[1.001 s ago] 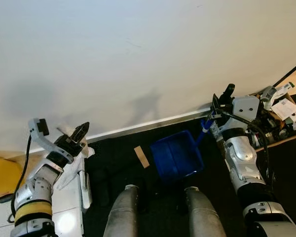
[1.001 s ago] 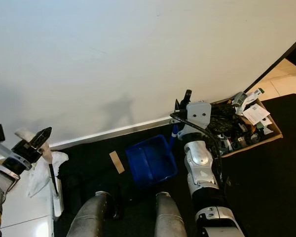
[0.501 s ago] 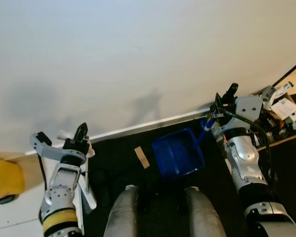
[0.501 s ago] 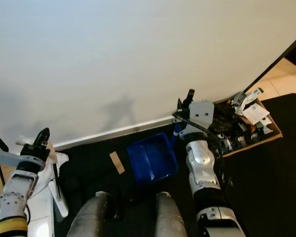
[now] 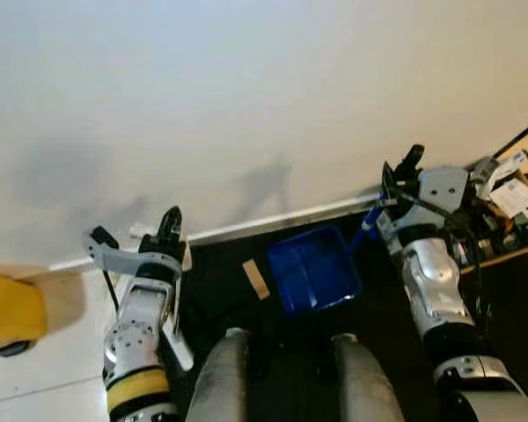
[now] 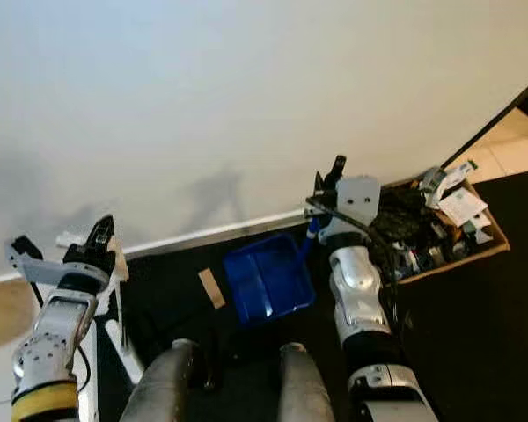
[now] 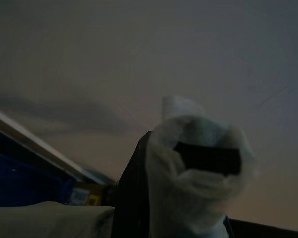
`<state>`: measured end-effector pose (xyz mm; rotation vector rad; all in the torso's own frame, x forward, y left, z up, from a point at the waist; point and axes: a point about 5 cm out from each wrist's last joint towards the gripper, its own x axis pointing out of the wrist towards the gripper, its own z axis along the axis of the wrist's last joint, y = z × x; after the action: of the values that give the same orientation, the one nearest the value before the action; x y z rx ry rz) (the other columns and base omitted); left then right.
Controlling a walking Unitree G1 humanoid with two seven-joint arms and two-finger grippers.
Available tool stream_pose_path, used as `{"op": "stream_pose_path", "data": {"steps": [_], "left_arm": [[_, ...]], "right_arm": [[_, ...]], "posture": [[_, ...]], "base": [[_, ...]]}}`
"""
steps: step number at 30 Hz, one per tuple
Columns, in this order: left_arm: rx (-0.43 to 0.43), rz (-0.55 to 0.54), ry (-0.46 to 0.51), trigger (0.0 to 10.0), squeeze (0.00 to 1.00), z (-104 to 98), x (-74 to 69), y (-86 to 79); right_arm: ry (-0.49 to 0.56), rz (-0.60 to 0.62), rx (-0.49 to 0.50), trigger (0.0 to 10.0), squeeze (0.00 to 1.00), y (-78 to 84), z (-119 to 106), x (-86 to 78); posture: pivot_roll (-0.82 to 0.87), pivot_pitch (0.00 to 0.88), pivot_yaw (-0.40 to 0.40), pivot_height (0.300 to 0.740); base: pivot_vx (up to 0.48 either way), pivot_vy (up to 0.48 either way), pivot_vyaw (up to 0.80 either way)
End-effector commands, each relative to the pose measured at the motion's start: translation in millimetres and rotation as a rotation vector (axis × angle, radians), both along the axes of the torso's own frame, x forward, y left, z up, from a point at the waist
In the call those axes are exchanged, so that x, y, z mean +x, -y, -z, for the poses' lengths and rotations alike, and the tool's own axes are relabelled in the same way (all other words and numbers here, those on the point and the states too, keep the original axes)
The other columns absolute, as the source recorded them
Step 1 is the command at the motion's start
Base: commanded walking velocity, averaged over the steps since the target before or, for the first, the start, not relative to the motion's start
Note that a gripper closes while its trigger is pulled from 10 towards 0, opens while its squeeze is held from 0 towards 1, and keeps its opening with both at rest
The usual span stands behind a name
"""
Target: Sweep floor
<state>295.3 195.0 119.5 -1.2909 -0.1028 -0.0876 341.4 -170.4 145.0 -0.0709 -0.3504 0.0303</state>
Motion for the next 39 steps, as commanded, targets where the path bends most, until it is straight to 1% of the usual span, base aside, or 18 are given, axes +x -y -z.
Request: {"op": "stream_pose_path", "data": {"steps": [1, 4, 6, 8, 12, 13, 16, 20, 22, 23, 24, 28, 30, 31, 34, 35, 36, 39], "left_arm": [[-0.192, 0.036, 0.021, 10.0, 0.0, 2, 0.5, 32.7], [-0.242, 0.005, 0.037, 10.0, 0.0, -5, 13.6, 38.4], [-0.255, 0.001, 0.047, 10.0, 0.0, -7, 17.6, 40.5], [-0.274, 0.01, 0.067, 10.0, 0.0, -13, 26.3, 46.8], [-0.311, 0.019, 0.124, 10.0, 0.0, -29, 38.1, 51.5], [-0.311, 0.019, 0.124, 10.0, 0.0, -29, 38.1, 51.5], [-0.335, 0.025, 0.169, 10.0, 0.0, -45, 43.1, 52.6], [-0.329, 0.033, 0.205, 10.0, 0.0, -59, 45.0, 53.9], [-0.329, 0.033, 0.205, 10.0, 0.0, -59, 45.0, 53.9], [-0.272, 0.062, 0.221, 10.0, 0.0, -65, 43.2, 55.5], [-0.25, 0.072, 0.228, 10.0, 0.0, -68, 42.2, 56.1], [-0.213, 0.101, 0.25, 10.0, 0.0, -75, 38.6, 56.7], [-0.154, 0.159, 0.28, 10.0, 0.0, -89, 31.4, 58.8], [-0.154, 0.159, 0.28, 10.0, 0.0, -89, 31.4, 58.8], [-0.071, 0.237, 0.319, 10.0, 0.0, -105, 18.6, 65.4], [-0.059, 0.258, 0.333, 10.0, 0.0, -109, 14.0, 66.6], [-0.059, 0.258, 0.333, 10.0, 0.0, -109, 14.0, 66.6], [0.031, 0.346, 0.364, 10.0, 0.0, -120, -1.3, 68.5]], "right_arm": [[-0.008, 0.02, 0.015, 10.0, 0.0, 5.2, 5, -3.2], [-0.01, 0.014, 0.013, 10.0, 0.0, 3.4, 4, -1.6], [-0.01, 0.011, 0.011, 10.0, 0.0, 2.7, 4, -1.0], [-0.009, 0.001, 0.005, 10.0, 0.0, 0.8, 3, 0.0], [-0.01, -0.004, 0.004, 10.0, 0.0, -0.3, 3, 0.0], [-0.01, -0.004, 0.004, 10.0, 0.0, -0.3, 3, 0.0], [-0.012, -0.005, 0.005, 10.0, 0.0, -1.2, 4, -0.8], [-0.013, -0.006, 0.008, 10.0, 0.0, -2.4, 6, -1.3], [-0.013, -0.006, 0.008, 10.0, 0.0, -2.4, 6, -1.3], [-0.014, -0.005, 0.01, 10.0, 0.0, -2.7, 6, -1.2], [-0.014, -0.004, 0.011, 10.0, 0.0, -2.8, 6, -1.3], [-0.015, -0.002, 0.014, 10.0, 0.0, -2.6, 7, -1.5], [-0.017, -0.001, 0.017, 10.0, 0.0, -3.1, 8, -2.0], [-0.017, -0.001, 0.017, 10.0, 0.0, -3.1, 8, -2.0], [-0.02, 0.001, 0.02, 10.0, 0.0, -3.8, 9, -2.0], [-0.02, 0.001, 0.022, 10.0, 0.0, -4.1, 9, -2.0], [-0.02, 0.001, 0.022, 10.0, 0.0, -4.1, 9, -2.0], [-0.02, 0.006, 0.027, 10.0, 0.0, -4.2, 10, -1.2]], "posture": [[0.04, 0.365, 0.0, 0.74], [0.03, 0.366, -0.01, 0.74], [0.03, 0.366, -0.011, 0.74], [0.03, 0.365, -0.014, 0.74], [0.03, 0.367, -0.015, 0.74], [0.03, 0.367, -0.015, 0.74], [0.03, 0.369, -0.015, 0.74], [0.04, 0.367, -0.008, 0.74], [0.04, 0.367, -0.008, 0.74], [0.04, 0.365, -0.004, 0.74], [0.04, 0.365, -0.004, 0.74], [0.06, 0.361, -0.001, 0.74], [0.07, 0.355, 0.007, 0.74], [0.07, 0.355, 0.007, 0.74], [0.08, 0.349, 0.014, 0.74], [0.08, 0.347, 0.017, 0.74], [0.08, 0.347, 0.017, 0.74], [0.1, 0.332, 0.028, 0.74]], "base": [[0.0, 0.0, 0.0], [0.0, 0.0, 0.0], [0.0, 0.0, 0.0], [0.0, 0.0, 0.0], [0.0, 0.0, 0.0], [0.0, 0.0, 0.0], [0.0, 0.0, 0.0], [0.0, 0.0, 0.0], [0.0, 0.0, 0.0], [0.0, 0.0, 0.0], [0.0, 0.0, 0.0], [0.0, 0.0, 0.0], [0.0, 0.0, 0.0], [0.0, 0.0, 0.0], [0.0, 0.0, 0.0], [0.0, 0.0, 0.0], [0.0, 0.0, 0.0], [0.0, 0.0, 0.0]]}}
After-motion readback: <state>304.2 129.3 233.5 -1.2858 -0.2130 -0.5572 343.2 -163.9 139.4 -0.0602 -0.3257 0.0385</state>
